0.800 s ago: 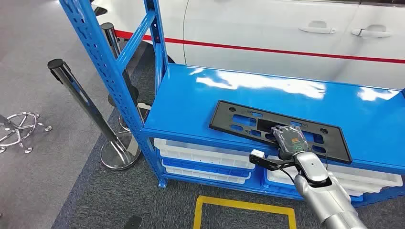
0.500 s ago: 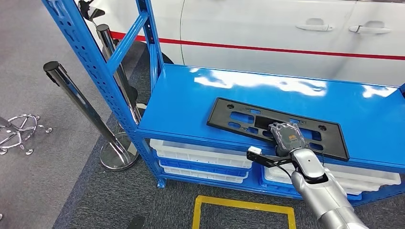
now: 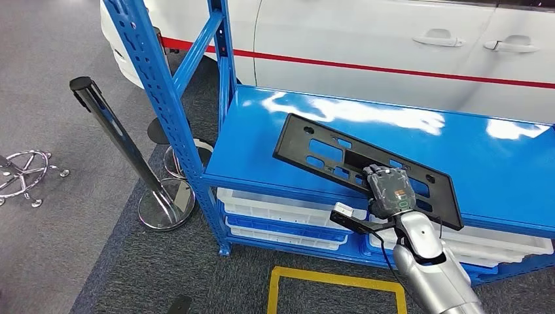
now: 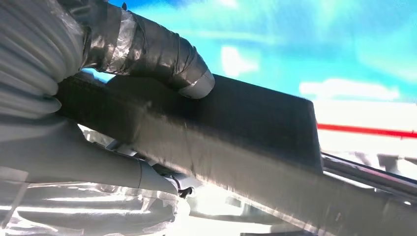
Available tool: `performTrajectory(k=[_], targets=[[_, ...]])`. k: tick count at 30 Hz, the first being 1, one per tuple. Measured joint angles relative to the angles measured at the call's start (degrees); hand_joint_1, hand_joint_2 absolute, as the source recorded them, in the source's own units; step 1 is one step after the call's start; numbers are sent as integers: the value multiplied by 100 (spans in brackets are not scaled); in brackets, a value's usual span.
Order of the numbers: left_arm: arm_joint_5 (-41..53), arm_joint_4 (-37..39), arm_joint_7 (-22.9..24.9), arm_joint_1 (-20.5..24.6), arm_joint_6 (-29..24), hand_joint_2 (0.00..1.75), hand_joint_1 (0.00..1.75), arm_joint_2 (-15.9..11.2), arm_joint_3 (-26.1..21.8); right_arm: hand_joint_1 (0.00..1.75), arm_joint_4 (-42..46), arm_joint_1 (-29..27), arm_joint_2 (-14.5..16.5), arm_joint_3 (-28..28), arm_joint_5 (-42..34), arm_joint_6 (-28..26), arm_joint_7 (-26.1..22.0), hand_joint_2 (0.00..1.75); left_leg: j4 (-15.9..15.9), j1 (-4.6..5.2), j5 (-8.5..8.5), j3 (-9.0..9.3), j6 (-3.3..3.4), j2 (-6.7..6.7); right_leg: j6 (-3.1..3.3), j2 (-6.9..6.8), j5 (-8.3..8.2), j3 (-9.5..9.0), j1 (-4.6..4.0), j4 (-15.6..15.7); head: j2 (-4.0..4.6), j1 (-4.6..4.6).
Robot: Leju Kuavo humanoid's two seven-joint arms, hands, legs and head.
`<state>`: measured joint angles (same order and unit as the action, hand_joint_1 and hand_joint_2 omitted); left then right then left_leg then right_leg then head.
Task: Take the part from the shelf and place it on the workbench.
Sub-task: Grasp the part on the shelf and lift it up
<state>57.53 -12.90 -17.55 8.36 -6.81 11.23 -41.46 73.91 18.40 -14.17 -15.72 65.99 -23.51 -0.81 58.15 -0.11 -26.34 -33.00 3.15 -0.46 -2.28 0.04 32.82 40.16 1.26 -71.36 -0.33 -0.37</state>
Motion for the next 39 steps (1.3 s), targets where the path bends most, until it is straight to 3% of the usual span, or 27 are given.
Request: performTrajectory(k=[1, 2, 3, 5, 6, 8, 11, 13, 15, 16, 17, 18, 20, 21, 23, 26, 28, 30, 32, 34, 36, 38, 39], targets=[[-26, 0, -69, -16, -4, 175, 0, 0, -1, 175, 266, -83, -8, 59, -103, -14, -34, 175, 6, 18, -9, 0, 11, -1, 4, 0, 48, 121, -2, -237, 0, 1], [-57, 0, -152, -32, -5, 175, 0, 0, -2, 175, 518, -160, -17, 124, -229, -32, -81, 175, 13, 32, -21, 5, 19, -2, 10, 0, -8, 158, -2, -291, 0, -1], [-91, 0, -236, -44, -3, 175, 0, 0, -3, 175, 752, -225, -27, 189, -356, -54, -137, 175, 23, 40, -37, 16, 21, -5, 21, -1, -172, 84, -3, -114, 0, 0], [-146, 0, -365, -53, 4, 175, 0, 1, -5, 175, 1139, -295, -39, 312, -550, -102, -228, 175, 49, 56, -81, 40, 0, -9, 52, -1, -548, -236, -15, 573, 0, 0], [-161, 0, -404, -50, 5, 175, 0, 1, -7, 175, 1298, -312, -43, 364, -604, -122, -257, 175, 68, 66, -104, 40, -18, -10, 70, 0, -652, -378, -28, 884, 0, 0], [-180, 0, -461, -47, 9, 175, 0, 2, -10, 175, 1542, -364, -47, 447, -680, -152, -294, 175, 84, 77, -123, 26, -62, -7, 97, 5, -659, -484, -60, 1135, 0, -1], [-249, 0, -676, -58, 16, 175, 0, 1, -18, 175, 1826, -518, -51, 566, -963, -266, -422, 175, 163, 62, -204, -11, -132, 0, 162, 5, -662, -501, -42, 1185, 0, -2], [-300, 0, -941, -61, -85, 175, 0, 2, -23, 175, 2067, -644, -50, 688, -1418, -376, -604, 175, 592, 44, -464, -211, -198, 8, 214, -14, -660, -526, -20, 1212, 0, -2], [-332, 0, -1117, -71, -185, 175, 0, 4, -30, 175, 2306, -766, -45, 822, -1973, -422, -807, 175, 1314, 16, -777, -568, -243, 10, 244, -33, -643, -538, -24, 1212, 0, -3], [-344, 0, -1150, -83, -196, 175, 0, 4, -34, 175, 2405, -818, -37, 890, -2250, -422, -911, 175, 1591, 1, -848, -713, -256, 10, 253, -38, -637, -545, -26, 1210, 0, -3], [-350, 0, -1154, -98, -173, 175, 0, 4, -38, 175, 2478, -868, -21, 952, -2489, -410, -999, 175, 1687, -12, -809, -777, -263, 11, 256, -36, -631, -552, -27, 1207, 0, -3], [-353, 0, -1160, -111, -117, 175, 0, 4, -40, 175, 2554, -918, 3, 1022, -2760, -389, -1094, 175, 1559, -23, -665, -733, -262, 11, 254, -28, -624, -561, -27, 1203, 0, -3], [-363, 0, -1188, -122, 75, 175, 0, -2, -40, 175, 2697, -1009, 65, 1176, -3314, -321, -1273, 175, 822, -31, -254, -402, -234, 10, 232, -12, -604, -586, -24, 1195, 0, -2], [-369, 0, -1221, -118, 191, 175, 0, -6, -40, 175, 2769, -1038, 97, 1275, -3626, -268, -1363, 175, 463, -21, -125, -236, -215, 7, 210, -7, -595, -588, -29, 1187, 0, -2], [-374, 0, -1288, -113, 352, 175, 0, -11, -40, 175, 2895, -1080, 158, 1508, -4283, -104, -1508, 175, 138, 8, -71, -86, -184, 0, 156, -6, -596, -583, -34, 1190, 0, -1], [-360, 0, -1350, -142, 413, 175, 0, -11, -40, 175, 3044, -1191, 242, 1886, -5321, 259, -1630, 175, 50, 17, -28, -51, -92, -8, 68, -8, -576, -590, -20, 1195, 0, -1], [-353, 0, -1365, -149, 399, 175, 0, -12, -40, 175, 3114, -1264, 280, 2109, -5783, 449, -1689, 175, -20, 2, 14, -21, -16, 0, 35, -5, -350, -458, -7, 880, 0, 1], [-346, 0, -1368, -146, 374, 175, 0, -12, -40, 175, 3162, -1338, 324, 2316, -5995, 566, -1745, 175, -28, 19, 17, -19, 14, 6, 17, -3, 4, -137, -2, 184, 0, 1], [-341, 0, -1368, -152, 357, 175, 0, -13, -40, 175, 3182, -1424, 376, 2494, -6051, 617, -1787, 175, -16, 32, 8, -19, 25, 7, -3, -4, 122, 97, 5, -286, 0, 1], [-340, 0, -1368, -158, 347, 175, 0, -12, -40, 175, 3189, -1472, 423, 2635, -6057, 626, -1813, 175, 8, 34, -10, -17, 22, 4, -12, -6, -119, -15, 15, -42, 0, 0], [-337, 0, -1368, -156, 340, 175, 0, -11, -40, 175, 3212, -1476, 454, 2723, -6049, 627, -1825, 175, 45, 39, -45, -16, -10, 1, -13, -6, -436, -363, 22, 646, 0, 0], [-326, 0, -1365, -148, 331, 175, 0, -13, -39, 175, 3241, -1481, 471, 2765, -6005, 630, -1832, 175, 90, 58, -73, -33, -62, -2, 22, 4, -553, -565, 7, 1080, 0, -1], [-316, 0, -1364, -146, 326, 175, 0, -13, -39, 175, 3248, -1487, 479, 2785, -5966, 632, -1835, 175, 98, 65, -77, -43, -86, -3, 50, 10, -533, -574, -7, 1120, 0, -2]])
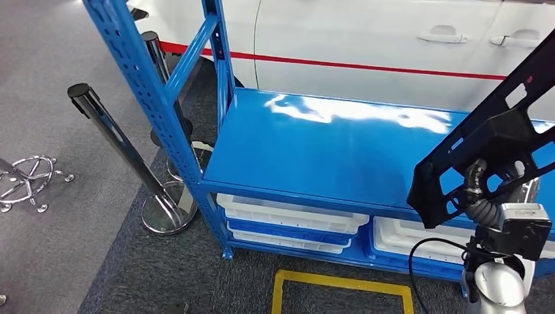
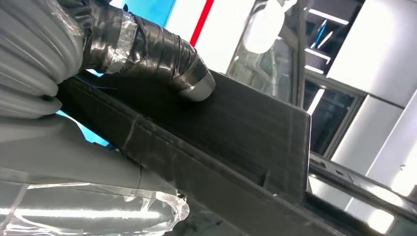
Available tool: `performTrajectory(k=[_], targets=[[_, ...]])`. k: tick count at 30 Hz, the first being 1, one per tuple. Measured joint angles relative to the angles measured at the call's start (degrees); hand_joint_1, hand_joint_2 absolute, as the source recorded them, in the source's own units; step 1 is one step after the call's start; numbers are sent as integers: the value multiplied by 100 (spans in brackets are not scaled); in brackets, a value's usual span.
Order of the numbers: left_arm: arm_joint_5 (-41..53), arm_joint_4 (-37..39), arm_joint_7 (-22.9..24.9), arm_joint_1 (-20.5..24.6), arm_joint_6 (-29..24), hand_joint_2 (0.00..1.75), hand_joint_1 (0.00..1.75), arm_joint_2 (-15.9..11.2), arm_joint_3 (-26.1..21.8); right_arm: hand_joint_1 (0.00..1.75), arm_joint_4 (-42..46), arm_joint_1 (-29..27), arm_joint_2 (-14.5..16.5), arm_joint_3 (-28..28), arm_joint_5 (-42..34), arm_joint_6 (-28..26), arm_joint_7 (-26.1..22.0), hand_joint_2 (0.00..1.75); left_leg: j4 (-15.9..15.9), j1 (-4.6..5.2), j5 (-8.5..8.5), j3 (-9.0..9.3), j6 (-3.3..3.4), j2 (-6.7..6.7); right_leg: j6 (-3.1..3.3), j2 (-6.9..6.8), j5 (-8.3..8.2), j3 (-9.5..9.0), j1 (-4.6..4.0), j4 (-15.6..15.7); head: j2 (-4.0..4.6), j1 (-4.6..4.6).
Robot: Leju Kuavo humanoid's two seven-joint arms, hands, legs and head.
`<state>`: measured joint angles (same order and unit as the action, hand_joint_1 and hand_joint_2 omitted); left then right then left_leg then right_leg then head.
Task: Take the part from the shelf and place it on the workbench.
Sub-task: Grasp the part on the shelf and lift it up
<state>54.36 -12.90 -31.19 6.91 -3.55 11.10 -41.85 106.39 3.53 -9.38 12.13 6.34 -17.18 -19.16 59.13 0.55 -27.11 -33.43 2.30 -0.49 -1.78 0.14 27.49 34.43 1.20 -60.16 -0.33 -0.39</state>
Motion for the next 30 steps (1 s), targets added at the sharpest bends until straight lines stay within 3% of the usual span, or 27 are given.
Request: performTrajectory(k=[2, 4, 7, 9, 10, 11, 13, 15, 19, 21, 23, 24, 25, 26, 28, 30], targets=[[17, 0, 6, 2, -7, 175, 0, 0, 1, 175, 8, -11, 11, 40, 129, -5, -1, 175, 8, -5, -11, -8, -42, 1, 72, 3, -18, 6, -4, 18, 0, 0], [19, 0, 24, 5, -9, 175, 0, 0, 1, 175, 9, -11, 14, 58, 440, -57, -1, 175, 186, -16, -150, -77, -93, 6, 138, -2, -28, -10, 2, 38, 0, 1], [18, 0, 71, 6, -9, 175, 0, 0, 1, 175, 1, -9, 14, 61, 1043, -182, 9, 175, 1153, -31, -640, -522, -145, 12, 196, -16, -24, -22, -11, 46, 0, -1], [21, 0, 105, 0, -6, 175, 0, 0, 1, 175, -30, -7, 14, 61, 1220, -226, 28, 175, 1613, -30, -733, -761, -130, 12, 209, -18, -19, -26, -37, 45, 0, -1], [23, 0, 120, -1, -4, 175, 0, 0, 2, 175, -54, -3, 14, 61, 1241, -232, 40, 175, 1525, -24, -612, -730, -100, 11, 214, -18, -16, -33, -51, 44, 0, -1], [25, 0, 136, 1, -3, 175, 0, 0, 2, 175, -79, 4, 14, 61, 1246, -234, 52, 175, 1243, -10, -414, -602, -58, 11, 219, -16, -12, -43, -62, 44, 0, -1], [27, 0, 160, 12, -8, 175, 0, -4, 4, 175, -122, 25, 14, 61, 1235, -233, 66, 175, 456, 41, -54, -231, 41, 11, 221, -14, -5, -57, -76, 44, 0, 0], [24, 0, 202, 25, -31, 175, 0, -11, 6, 175, -156, 39, 14, 61, 1219, -234, 74, 175, 36, 89, 43, -37, 88, 9, 195, -13, -10, -44, -73, 47, 0, 0], [16, 0, 363, 12, -223, 175, 0, -7, 8, 175, -188, 44, 18, 61, 1179, -228, 121, 175, -164, 67, 107, 47, 117, 6, 93, -12, 46, -24, -60, 1, 0, 3], [19, 0, 410, 17, -310, 175, 0, 0, 8, 175, -195, 49, 20, 61, 1154, -227, 132, 175, -252, 43, 156, 92, 145, 14, 49, -10, 322, 166, -45, -432, 0, 4], [20, 0, 427, 21, -336, 175, 0, -1, 8, 175, -212, 36, 26, 61, 1143, -227, 133, 175, -253, 42, 157, 92, 165, 17, -1, -10, 616, 496, -20, -1109, 0, 3], [21, 0, 431, 17, -339, 175, 0, -1, 8, 175, -223, 25, 31, 61, 1141, -227, 134, 175, -245, 40, 152, 91, 163, 17, -27, -12, 653, 600, 0, -1314, 0, 3], [21, 0, 432, 12, -339, 175, 0, 1, 8, 175, -233, 17, 36, 61, 1141, -227, 135, 175, -230, 36, 141, 90, 154, 15, -56, -14, 572, 606, 25, -1311, 0, 3], [22, 0, 423, 8, -330, 175, 0, 5, 8, 175, -239, 14, 38, 61, 1141, -227, 136, 175, -203, 27, 124, 88, 136, 13, -86, -16, 404, 506, 53, -1101, 0, 3], [25, 0, 358, 9, -283, 175, 0, 9, 8, 175, -248, 16, 48, 60, 1141, -227, 134, 175, -99, 19, 60, 59, 73, 2, -135, -19, 82, 177, 93, -425, 0, 5], [35, 0, 270, 16, -237, 175, 0, 7, 20, 175, -253, 4, 63, 56, 1137, -227, 123, 175, 12, 30, 3, 4, 12, -7, -94, -11, 11, 18, 86, -73, 0, 1]])
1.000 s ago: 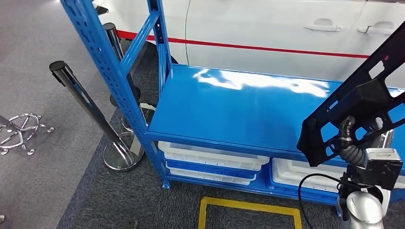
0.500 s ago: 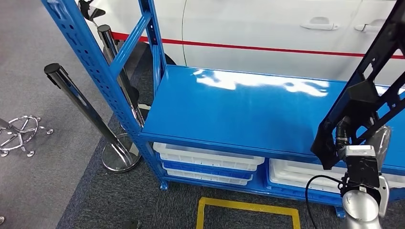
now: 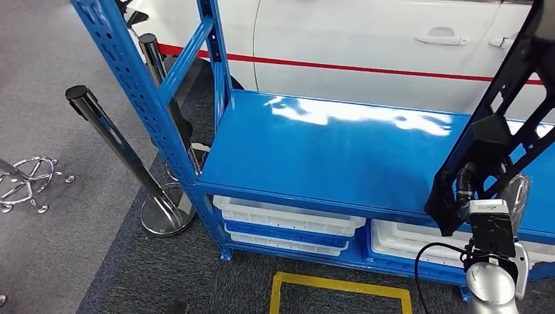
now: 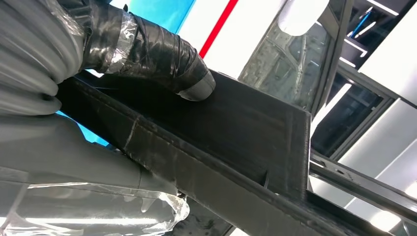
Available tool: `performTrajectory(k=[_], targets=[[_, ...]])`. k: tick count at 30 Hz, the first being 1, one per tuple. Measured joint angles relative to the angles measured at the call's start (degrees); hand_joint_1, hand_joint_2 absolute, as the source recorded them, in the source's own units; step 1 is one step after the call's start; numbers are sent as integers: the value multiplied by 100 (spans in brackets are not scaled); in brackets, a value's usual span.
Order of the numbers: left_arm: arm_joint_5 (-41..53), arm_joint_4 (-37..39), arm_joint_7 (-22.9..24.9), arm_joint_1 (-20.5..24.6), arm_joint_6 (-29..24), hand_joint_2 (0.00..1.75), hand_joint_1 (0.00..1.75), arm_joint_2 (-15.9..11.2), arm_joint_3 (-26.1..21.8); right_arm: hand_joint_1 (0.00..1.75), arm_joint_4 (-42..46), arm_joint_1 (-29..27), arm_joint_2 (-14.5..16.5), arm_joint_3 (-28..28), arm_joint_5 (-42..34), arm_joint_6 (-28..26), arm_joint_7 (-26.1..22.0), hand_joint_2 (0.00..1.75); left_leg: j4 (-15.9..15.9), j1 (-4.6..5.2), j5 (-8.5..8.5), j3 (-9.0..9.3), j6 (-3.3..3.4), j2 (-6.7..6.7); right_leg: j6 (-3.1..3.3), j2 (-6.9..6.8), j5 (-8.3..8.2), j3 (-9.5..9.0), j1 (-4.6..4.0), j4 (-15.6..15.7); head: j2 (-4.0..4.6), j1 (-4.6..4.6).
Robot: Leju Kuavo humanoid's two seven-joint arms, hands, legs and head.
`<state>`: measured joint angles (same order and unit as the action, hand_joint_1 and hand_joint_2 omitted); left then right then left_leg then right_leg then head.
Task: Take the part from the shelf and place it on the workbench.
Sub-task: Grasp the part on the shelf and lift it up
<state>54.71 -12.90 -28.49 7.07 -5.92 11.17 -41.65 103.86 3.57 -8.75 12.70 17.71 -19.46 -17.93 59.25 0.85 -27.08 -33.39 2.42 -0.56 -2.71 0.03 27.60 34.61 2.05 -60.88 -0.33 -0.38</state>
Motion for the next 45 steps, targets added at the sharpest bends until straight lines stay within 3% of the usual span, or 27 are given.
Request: performTrajectory(k=[4, 6, 8, 9, 10, 11, 13, 15, 19, 21, 23, 24, 25, 26, 28, 30, 34, 36, 38, 40, 41, 42, 43, 45], targets=[[43, 0, -85, -7, 2, 175, 0, -2, 26, 175, -1, -58, 40, -9, -26, 0, -18, 175, 126, -24, -91, -67, -81, 6, 170, 9, 5, 6, -34, 28, 0, -4], [83, 0, -85, -4, -23, 175, 0, -2, 48, 175, 5, -59, 52, -15, -29, -2, -29, 175, 582, -49, -391, -265, -138, 15, 236, -9, -13, -5, -35, 43, 0, -5], [109, 0, -64, -6, -51, 175, 0, -2, 72, 175, 9, -61, 68, -23, -29, -4, -38, 175, 1295, -67, -753, -581, -170, 17, 263, -24, -23, 0, -56, 42, 0, -5], [110, 0, -51, -11, -62, 175, 0, -2, 80, 175, 9, -63, 78, -27, -29, -5, -40, 175, 1531, -73, -830, -680, -172, 17, 265, -25, -24, 3, -69, 42, 0, -5], [110, 0, -40, -15, -68, 175, 0, -2, 86, 175, 9, -65, 86, -31, -29, -6, -41, 175, 1589, -76, -802, -695, -164, 17, 266, -25, -25, 5, -80, 42, 0, -5], [109, 0, -30, -16, -74, 175, 0, -2, 92, 175, 9, -66, 92, -34, -30, -5, -41, 175, 1437, -77, -672, -605, -147, 17, 267, -25, -26, 3, -88, 41, 0, -5], [108, 0, -3, -8, -82, 175, 0, -2, 105, 175, 9, -66, 99, -43, -36, -4, -41, 175, 711, -63, -312, -222, -89, 15, 264, -23, -29, -2, -97, 41, 0, -4], [105, 0, 34, 4, -96, 175, 0, -2, 110, 175, 9, -65, 105, -57, -44, -3, -41, 175, 137, -29, -122, 63, -46, 10, 234, -20, -47, 12, -102, 38, 0, -4], [97, 0, 90, -2, -112, 175, 0, 1, 111, 175, 9, -66, 122, -96, -51, 0, -42, 175, -69, -14, -19, 99, 32, 14, 115, -18, -45, 58, -75, 21, 0, -4], [96, 0, 96, 6, -110, 175, 0, 7, 111, 175, 9, -65, 123, -108, -57, 2, -42, 175, -159, -37, 64, 92, 100, 25, 81, -9, 243, 182, -75, -301, 0, -2], [96, 0, 105, 11, -108, 175, 0, 7, 112, 175, -1, -67, 124, -119, -63, 3, -42, 175, -161, -27, 99, 42, 135, 32, 57, -2, 638, 415, -76, -932, 0, -1], [96, 0, 109, 9, -108, 175, 0, 7, 113, 175, -10, -69, 125, -123, -66, 4, -41, 175, -151, -26, 111, 13, 135, 34, 43, -2, 744, 497, -73, -1189, 0, -1], [96, 0, 113, 5, -107, 175, 0, 7, 113, 175, -20, -71, 125, -128, -71, 4, -41, 175, -137, -26, 122, -15, 134, 36, 29, -4, 743, 499, -67, -1289, 0, -1], [96, 0, 117, 2, -107, 175, 0, 7, 113, 175, -26, -71, 125, -130, -75, 5, -41, 175, -116, -28, 129, -43, 129, 36, 17, -5, 642, 403, -59, -1191, 0, -1], [96, 0, 123, 0, -108, 175, 0, 8, 113, 175, -30, -62, 125, -135, -81, 6, -41, 175, -56, -34, 131, -93, 105, 33, 1, -12, 359, -13, -39, -541, 0, -1], [95, 0, 136, 4, -114, 175, 0, 9, 114, 175, -32, -47, 125, -147, -80, 10, -36, 175, 7, -20, 130, -146, 49, 27, 26, -7, 233, -314, -58, -23, 0, -1], [78, 0, 183, -2, -135, 175, 0, 8, 113, 175, -36, -38, 128, -165, -79, 16, -19, 175, 72, -10, 144, -206, -77, 17, 170, -2, 195, -312, -74, 105, 0, -4], [69, 0, 192, -4, -136, 175, 0, 8, 113, 175, -37, -29, 131, -174, -77, 19, -14, 175, 366, -31, -96, -330, -134, 18, 249, -16, 146, -291, -60, 133, 0, -5], [69, 0, 194, -5, -136, 175, 0, 9, 113, 175, -37, -23, 133, -188, -74, 20, -13, 175, 1028, -62, -496, -589, -185, 22, 296, -28, 114, -253, -76, 135, 0, -6], [71, 0, 198, -11, -136, 175, 0, 9, 113, 175, -38, -24, 136, -203, -71, 22, -12, 175, 1552, -79, -682, -771, -201, 22, 317, -35, 94, -217, -96, 132, 0, -6], [73, 0, 200, -14, -136, 175, 0, 9, 113, 175, -38, -24, 137, -208, -67, 25, -11, 175, 1556, -82, -620, -737, -192, 22, 320, -36, 87, -206, -105, 130, 0, -7], [78, 0, 200, -15, -138, 175, 0, 9, 113, 175, -39, -25, 139, -209, -62, 27, -11, 175, 1363, -82, -474, -606, -171, 22, 319, -35, 83, -202, -114, 128, 0, -6], [84, 0, 199, -13, -140, 175, 0, 8, 113, 175, -39, -24, 140, -210, -56, 31, -10, 175, 1019, -76, -288, -403, -138, 21, 316, -34, 80, -203, -120, 127, 0, -7], [93, 0, 195, -3, -148, 175, 0, 6, 113, 175, -39, -22, 140, -211, -45, 39, -10, 175, 319, -35, -72, 2, -64, 17, 292, -32, 67, -196, -129, 127, 0, -6]])
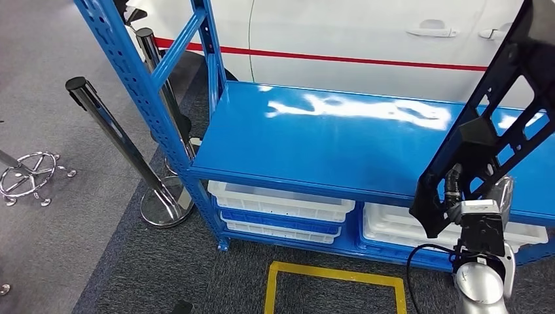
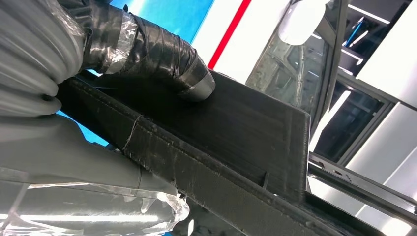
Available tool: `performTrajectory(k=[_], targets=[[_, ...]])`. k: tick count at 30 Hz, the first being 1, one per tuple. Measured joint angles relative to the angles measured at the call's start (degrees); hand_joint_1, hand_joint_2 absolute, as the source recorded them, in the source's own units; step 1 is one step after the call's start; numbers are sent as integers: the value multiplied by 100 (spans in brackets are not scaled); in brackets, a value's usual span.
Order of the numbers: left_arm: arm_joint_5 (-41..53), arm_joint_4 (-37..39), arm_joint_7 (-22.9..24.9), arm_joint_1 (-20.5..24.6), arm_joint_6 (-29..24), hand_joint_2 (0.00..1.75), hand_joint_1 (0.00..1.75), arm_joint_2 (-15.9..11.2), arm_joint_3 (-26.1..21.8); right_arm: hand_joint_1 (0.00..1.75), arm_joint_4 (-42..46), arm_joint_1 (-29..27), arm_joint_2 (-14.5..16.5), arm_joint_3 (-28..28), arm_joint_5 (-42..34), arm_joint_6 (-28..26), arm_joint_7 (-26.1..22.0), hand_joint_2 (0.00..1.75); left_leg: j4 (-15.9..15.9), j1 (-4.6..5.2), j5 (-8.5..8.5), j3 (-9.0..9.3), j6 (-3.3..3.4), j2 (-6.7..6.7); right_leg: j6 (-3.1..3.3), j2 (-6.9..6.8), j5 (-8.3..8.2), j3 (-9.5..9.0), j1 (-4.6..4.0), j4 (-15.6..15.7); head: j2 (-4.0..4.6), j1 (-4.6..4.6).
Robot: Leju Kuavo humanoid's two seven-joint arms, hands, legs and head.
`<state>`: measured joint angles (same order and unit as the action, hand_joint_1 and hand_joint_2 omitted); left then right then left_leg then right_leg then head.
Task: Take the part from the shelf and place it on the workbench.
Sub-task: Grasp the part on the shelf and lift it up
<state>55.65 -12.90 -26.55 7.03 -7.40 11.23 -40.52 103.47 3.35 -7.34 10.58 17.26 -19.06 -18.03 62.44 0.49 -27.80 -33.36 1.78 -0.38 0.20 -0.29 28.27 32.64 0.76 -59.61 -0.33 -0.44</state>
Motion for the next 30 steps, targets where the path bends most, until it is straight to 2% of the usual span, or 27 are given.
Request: performTrajectory(k=[2, 4, 6, 7, 9, 10, 11, 12, 14, 15, 16, 19, 20, 21, 22, 24, 25, 26, 27, 28, 30], targets=[[2, 0, -4, 6, -5, 175, 0, -2, 1, 175, 0, -1, 2, -5, 8, 9, 0, 175, -305, 47, 10, 145, 44, -2, -51, 1, -29, 23, 10, 9, 0, 0], [4, 0, -7, 4, -5, 175, 0, -1, 2, 175, 0, -2, 4, -11, 13, 12, 1, 175, -413, 43, 45, 149, 83, 5, -114, 1, -49, 40, 24, 29, 0, 1], [8, 0, -15, 4, -2, 175, 0, 3, 4, 175, 0, 0, 4, -16, 14, 10, 0, 175, -532, 14, 114, 175, 139, 17, -160, 8, 97, 126, 26, -140, 0, 3], [9, 0, -19, 6, 2, 175, 0, 4, 6, 175, 0, 2, 4, -19, 14, 10, 0, 175, -569, 0, 142, 183, 161, 22, -172, 13, 263, 240, 27, -391, 0, 3], [7, 0, -12, 4, 9, 175, 0, 5, 8, 175, -1, -6, 4, -25, 14, 9, 1, 175, -569, 4, 159, 166, 177, 25, -193, 22, 604, 559, 34, -1092, 0, 4], [3, 0, -2, 1, 13, 175, 0, 5, 8, 175, -1, -12, 4, -28, 14, 9, 2, 175, -556, 4, 159, 154, 177, 25, -208, 23, 673, 675, 42, -1349, 0, 4], [1, 0, 10, -2, 14, 175, 0, 5, 8, 175, -2, -17, 4, -31, 13, 10, 4, 175, -535, 1, 157, 141, 174, 24, -225, 22, 623, 696, 54, -1407, 0, 3], [0, 0, 21, -4, 15, 175, 0, 5, 8, 175, -2, -16, 4, -32, 11, 11, 5, 175, -505, -3, 150, 127, 165, 22, -240, 20, 477, 618, 70, -1260, 0, 4], [-3, 0, 34, -3, 15, 175, 0, 8, 8, 175, -4, -3, 5, -37, 8, 14, 6, 175, -417, -7, 117, 87, 125, 14, -266, 15, 123, 283, 102, -604, 0, 4], [-8, 0, 39, 1, 15, 175, 0, 9, 7, 175, -3, 6, 5, -42, 6, 16, 7, 175, -356, 1, 98, 49, 97, 9, -256, 19, 29, 163, 100, -335, 0, 3], [-14, 0, 44, 6, 15, 175, 0, 10, 7, 175, -3, 11, 6, -46, 4, 20, 9, 175, -308, 11, 87, 11, 69, 7, -240, 23, -7, 104, 94, -173, 0, 2], [-27, 0, 53, 4, 15, 175, 0, 9, 6, 175, -1, 10, 9, -57, -3, 40, 16, 175, -259, 17, 99, -66, -8, 4, -136, 34, -30, 154, 74, -116, 0, 1], [-29, 0, 56, 1, 14, 175, 0, 9, 6, 175, -1, 16, 11, -59, -4, 43, 16, 175, -210, 7, 48, -94, -39, 5, -93, 31, -56, 169, 74, -108, 0, 1], [-34, 0, 59, 0, 13, 175, 0, 9, 6, 175, -1, 25, 13, -60, -5, 42, 15, 175, -85, -2, -64, -146, -70, 5, -51, 24, -82, 186, 77, -98, 0, 2], [-39, 0, 64, 2, 12, 175, 0, 9, 6, 175, 0, 32, 14, -60, -5, 40, 15, 175, 146, -14, -246, -235, -98, 6, -17, 15, -104, 203, 76, -91, 0, 1], [-46, 0, 78, 3, 10, 175, 0, 9, 6, 175, 0, 40, 19, -63, -5, 38, 15, 175, 846, -38, -671, -485, -140, 8, 27, -2, -143, 253, 56, -90, 0, 1], [-48, 0, 87, 2, 10, 175, 0, 9, 6, 175, 0, 40, 21, -65, -5, 38, 15, 175, 1132, -46, -802, -574, -146, 8, 38, -7, -165, 282, 42, -91, 0, 2], [-49, 0, 98, 0, 10, 175, 0, 9, 6, 175, 0, 41, 25, -67, -6, 38, 15, 175, 1247, -52, -830, -579, -141, 8, 43, -10, -190, 312, 28, -91, 0, 1], [-50, 0, 110, 0, 9, 175, 0, 10, 6, 175, 0, 41, 28, -69, -7, 38, 15, 175, 1130, -53, -750, -472, -124, 8, 40, -9, -215, 339, 17, -91, 0, 1], [-50, 0, 121, 2, 7, 175, 0, 10, 6, 175, 0, 41, 31, -71, -8, 37, 15, 175, 826, -50, -600, -268, -94, 7, 35, -8, -240, 361, 9, -91, 0, 1], [-50, 0, 133, 16, 1, 175, 0, 9, 6, 175, 1, 44, 33, -73, -12, 32, 15, 175, 29, -18, -345, 203, -22, 7, 6, -6, -288, 390, 1, -91, 0, 1]])
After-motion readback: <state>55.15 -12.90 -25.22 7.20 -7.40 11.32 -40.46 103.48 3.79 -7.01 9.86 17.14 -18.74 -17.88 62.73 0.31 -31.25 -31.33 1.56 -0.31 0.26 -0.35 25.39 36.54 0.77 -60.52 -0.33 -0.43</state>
